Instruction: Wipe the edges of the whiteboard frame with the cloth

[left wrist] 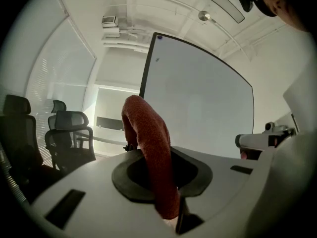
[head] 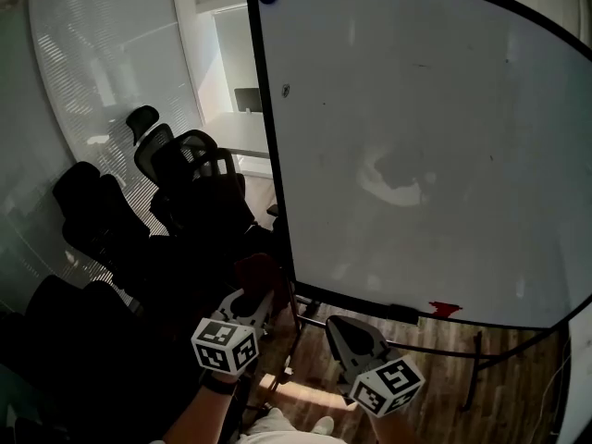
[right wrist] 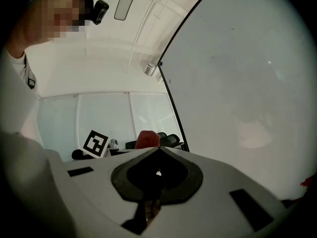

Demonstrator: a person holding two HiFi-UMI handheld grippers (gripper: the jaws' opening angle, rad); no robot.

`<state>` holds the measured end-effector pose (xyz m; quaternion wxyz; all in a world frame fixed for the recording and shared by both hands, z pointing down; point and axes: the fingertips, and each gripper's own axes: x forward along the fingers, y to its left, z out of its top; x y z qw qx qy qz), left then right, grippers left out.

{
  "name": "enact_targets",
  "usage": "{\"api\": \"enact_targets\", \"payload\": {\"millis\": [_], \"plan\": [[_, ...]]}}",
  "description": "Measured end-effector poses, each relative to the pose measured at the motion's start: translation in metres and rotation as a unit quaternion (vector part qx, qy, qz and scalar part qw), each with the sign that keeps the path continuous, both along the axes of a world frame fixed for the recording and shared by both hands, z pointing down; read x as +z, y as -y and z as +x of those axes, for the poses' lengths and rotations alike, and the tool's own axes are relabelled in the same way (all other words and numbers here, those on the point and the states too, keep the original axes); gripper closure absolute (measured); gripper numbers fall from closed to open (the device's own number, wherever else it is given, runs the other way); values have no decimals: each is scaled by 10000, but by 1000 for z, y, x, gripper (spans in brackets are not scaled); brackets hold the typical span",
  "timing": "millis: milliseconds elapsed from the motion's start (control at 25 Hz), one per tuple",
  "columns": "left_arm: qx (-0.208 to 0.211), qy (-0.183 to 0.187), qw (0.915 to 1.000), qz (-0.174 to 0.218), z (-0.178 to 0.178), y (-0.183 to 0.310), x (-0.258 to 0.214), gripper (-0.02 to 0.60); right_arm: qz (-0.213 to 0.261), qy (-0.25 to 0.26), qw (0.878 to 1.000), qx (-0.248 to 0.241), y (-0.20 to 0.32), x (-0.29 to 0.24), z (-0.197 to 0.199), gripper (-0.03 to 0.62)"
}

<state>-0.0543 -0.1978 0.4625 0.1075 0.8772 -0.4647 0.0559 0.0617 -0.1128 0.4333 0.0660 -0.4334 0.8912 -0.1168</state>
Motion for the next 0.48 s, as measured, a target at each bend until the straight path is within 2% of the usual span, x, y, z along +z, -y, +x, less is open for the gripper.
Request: {"api": "enact_targets", "payload": {"millis": [240, 480], "plan": [[-225, 174, 9996, -3, -7, 17, 0, 509, 67, 112, 9998, -161, 0, -4, 5, 589], [-421, 227, 9988, 104, -19, 55, -7, 509, 114, 103, 9997, -215, 13, -8, 1, 589]]}}
